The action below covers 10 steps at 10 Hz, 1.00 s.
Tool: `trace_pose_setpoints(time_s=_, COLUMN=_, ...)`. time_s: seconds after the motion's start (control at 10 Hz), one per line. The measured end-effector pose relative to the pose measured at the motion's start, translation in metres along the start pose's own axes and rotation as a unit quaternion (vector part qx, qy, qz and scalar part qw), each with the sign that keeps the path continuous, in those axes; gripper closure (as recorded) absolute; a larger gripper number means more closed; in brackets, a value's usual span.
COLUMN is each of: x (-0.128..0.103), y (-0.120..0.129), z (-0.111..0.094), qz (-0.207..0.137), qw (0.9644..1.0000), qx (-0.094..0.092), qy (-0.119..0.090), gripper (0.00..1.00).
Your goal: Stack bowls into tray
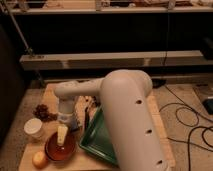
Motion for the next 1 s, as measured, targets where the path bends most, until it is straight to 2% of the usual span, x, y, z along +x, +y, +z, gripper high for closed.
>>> trace_pose_setpoints(time_s=0.1, x=0.000, y=0.000, z=-0.001, qz=0.000, qw=1.0000, qx=0.001, qy=0.001, gripper=0.20)
trace_pose_setpoints(time_s=0.5, x=-0.002, y=0.015, z=-0.031, qz=0.003, qw=1.0000, qx=0.002, qy=0.000, gripper=0.20)
trace_pose_setpoints(time_s=0.8, x=-0.004, y=0.016, z=-0.029, qz=0.000, qw=1.0000, qx=0.002, qy=0.003, gripper=0.20)
trace_pose_setpoints(time_s=0.9, x=-0.004, y=0.019, z=-0.028, qz=0.016, qw=0.9996, qx=0.012, qy=0.017, gripper=0.20)
trace_pose_setpoints(time_s=1.0, x=-0.006, y=0.024, z=-0.027, qz=0.038, qw=0.9980, qx=0.027, qy=0.042, gripper=0.20)
